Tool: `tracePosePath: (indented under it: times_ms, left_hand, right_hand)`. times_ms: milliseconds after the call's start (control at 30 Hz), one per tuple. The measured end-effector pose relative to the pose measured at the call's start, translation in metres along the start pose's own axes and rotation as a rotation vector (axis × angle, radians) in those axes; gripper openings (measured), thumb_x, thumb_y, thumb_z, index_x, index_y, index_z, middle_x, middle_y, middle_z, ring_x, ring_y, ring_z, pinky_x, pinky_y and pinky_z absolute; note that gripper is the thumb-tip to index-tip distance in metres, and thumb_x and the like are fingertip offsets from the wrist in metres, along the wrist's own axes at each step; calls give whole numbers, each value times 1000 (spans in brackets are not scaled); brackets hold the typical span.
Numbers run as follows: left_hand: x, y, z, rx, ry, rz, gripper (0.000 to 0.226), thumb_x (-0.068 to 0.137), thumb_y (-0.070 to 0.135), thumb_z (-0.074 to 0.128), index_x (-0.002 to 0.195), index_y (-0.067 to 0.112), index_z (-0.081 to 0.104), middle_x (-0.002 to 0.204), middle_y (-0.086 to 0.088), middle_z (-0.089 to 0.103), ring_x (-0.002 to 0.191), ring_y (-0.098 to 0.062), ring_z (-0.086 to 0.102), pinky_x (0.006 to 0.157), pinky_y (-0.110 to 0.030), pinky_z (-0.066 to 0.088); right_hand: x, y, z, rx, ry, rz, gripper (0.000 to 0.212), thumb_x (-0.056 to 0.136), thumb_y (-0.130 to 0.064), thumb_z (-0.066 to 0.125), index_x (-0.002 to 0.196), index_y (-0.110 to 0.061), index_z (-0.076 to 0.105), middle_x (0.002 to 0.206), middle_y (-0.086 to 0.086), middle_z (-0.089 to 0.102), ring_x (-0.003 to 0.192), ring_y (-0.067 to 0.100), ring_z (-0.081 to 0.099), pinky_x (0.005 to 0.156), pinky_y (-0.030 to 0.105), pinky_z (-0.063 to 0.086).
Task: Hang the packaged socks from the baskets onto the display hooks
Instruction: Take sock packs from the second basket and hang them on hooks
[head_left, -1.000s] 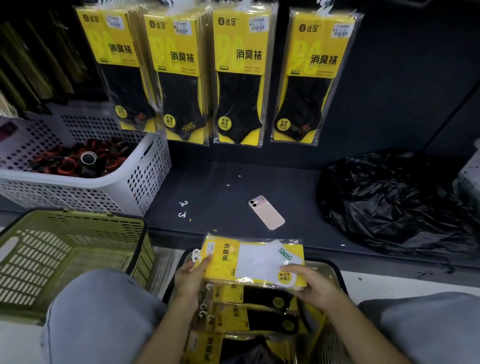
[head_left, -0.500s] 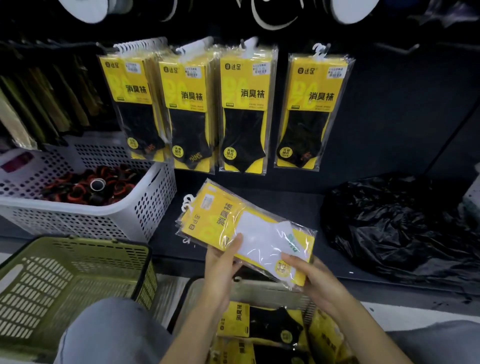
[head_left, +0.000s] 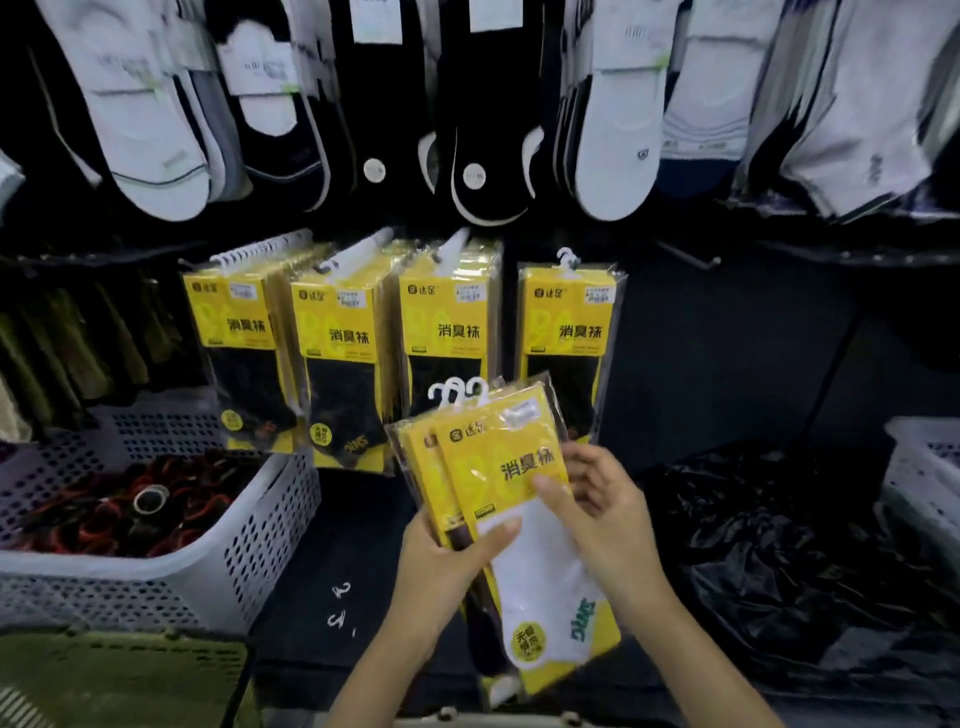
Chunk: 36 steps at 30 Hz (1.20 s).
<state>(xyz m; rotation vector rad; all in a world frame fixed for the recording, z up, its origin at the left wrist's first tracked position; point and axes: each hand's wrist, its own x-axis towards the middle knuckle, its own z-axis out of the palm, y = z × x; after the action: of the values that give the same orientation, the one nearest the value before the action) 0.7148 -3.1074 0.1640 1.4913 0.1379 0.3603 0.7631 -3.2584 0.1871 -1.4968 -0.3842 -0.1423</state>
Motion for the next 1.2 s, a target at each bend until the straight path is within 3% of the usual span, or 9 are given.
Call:
tracePosePath:
  times_ms: [133,300,367,467,700,833,933,1067,1200]
  left_hand:
    - [20,21,3,33,-33,67,39,54,41,80,91,29,71,88,15,75,80,0,70,59,-8,50]
    - [43,44,-3,50,67,90,33,68,58,59,86,33,68,82,29,71,77,15,63,60,-1,44]
    - [55,49,-12,79,138,91,41,66,66,57,84,30,65,78,20,68,74,4,63,64,-12,45]
    - [74,61,-28,146,223,80,49,67,71,55,79,24,52,72,9,43,66,-7,44,63,-20,37]
    - [92,84,-42,176,253,144,47,68,69,55,74,25,40,65,17,39,56,1,37,60,-18,34]
    - [93,86,-42,169,217,159,47,70,66,56,85,22,46,78,3,46,66,-5,41,61,-17,34]
    - [91,88,-38,162,233,155,50,69,66,57,81,20,45,67,8,42,57,-5,36,58,-17,33]
    - [83,92,-31,151,230,144,52,71,61,59,62,18,31,45,12,26,41,-4,26,44,-15,32]
    - [80,92,-24,117,202,143,47,73,57,59,59,17,40,41,11,25,40,-3,29,54,-19,35]
  right_hand:
    - [16,-9,-1,38,15,18,26,72,-28,74,92,-15,65,88,-5,74,82,9,70,67,17,54]
    - [39,-18,-18,116,37,76,36,72,-32,69,100,-11,62,95,4,75,90,23,72,84,42,56]
    - [50,-22,-27,125,98,60,28,77,-31,66,98,-13,63,94,4,75,92,25,70,89,46,53]
    - [73,-27,-39,119,195,35,13,86,-25,64,94,-15,64,93,5,75,94,27,69,93,50,50]
    - [122,-24,-37,11,144,26,6,90,-20,62,94,-15,62,88,-1,75,85,18,72,78,36,57]
    - [143,-8,-28,-2,192,78,7,89,-19,63,94,-14,64,84,0,75,83,18,72,77,37,57]
    - [160,3,-21,2,291,136,16,86,-25,69,85,-10,65,84,8,73,83,25,69,78,43,56]
    - [180,15,-19,-110,490,217,28,78,-35,76,75,-12,60,81,7,66,70,16,58,58,25,43]
    - [180,27,-23,-126,657,335,23,80,-16,74,94,-3,62,102,19,67,84,28,59,72,30,43]
